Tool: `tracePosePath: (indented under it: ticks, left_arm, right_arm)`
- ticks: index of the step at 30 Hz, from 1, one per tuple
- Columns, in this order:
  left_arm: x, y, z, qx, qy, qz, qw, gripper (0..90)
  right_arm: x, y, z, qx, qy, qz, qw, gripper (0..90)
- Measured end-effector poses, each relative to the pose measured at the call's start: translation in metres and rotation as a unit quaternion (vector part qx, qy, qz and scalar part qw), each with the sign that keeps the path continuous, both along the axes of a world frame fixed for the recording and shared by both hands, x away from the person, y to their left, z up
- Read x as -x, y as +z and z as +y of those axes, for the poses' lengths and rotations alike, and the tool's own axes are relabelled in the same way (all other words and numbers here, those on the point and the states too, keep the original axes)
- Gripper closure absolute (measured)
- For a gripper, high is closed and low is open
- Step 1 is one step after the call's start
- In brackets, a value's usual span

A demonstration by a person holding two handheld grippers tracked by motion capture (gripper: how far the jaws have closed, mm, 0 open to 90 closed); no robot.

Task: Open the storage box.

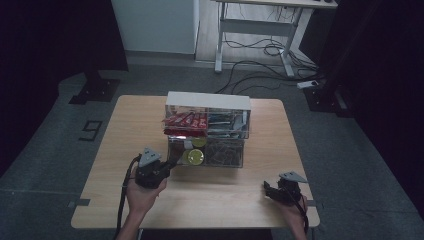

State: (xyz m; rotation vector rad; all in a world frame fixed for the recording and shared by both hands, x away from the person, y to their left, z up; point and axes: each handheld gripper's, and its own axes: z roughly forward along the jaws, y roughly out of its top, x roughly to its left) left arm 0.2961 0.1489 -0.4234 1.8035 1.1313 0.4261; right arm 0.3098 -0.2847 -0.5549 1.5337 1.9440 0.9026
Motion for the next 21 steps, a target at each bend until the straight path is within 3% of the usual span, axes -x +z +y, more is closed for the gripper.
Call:
tracePosePath:
  ticks: [21]
  left_arm:
    - [-0.013, 0.019, -0.014, 0.010, -0.023, -0.001, 0.9997, 90.0]
  right_arm:
    - [0.000, 0.000, 0.000, 0.001, -0.006, -0.001, 1.0000, 27.9]
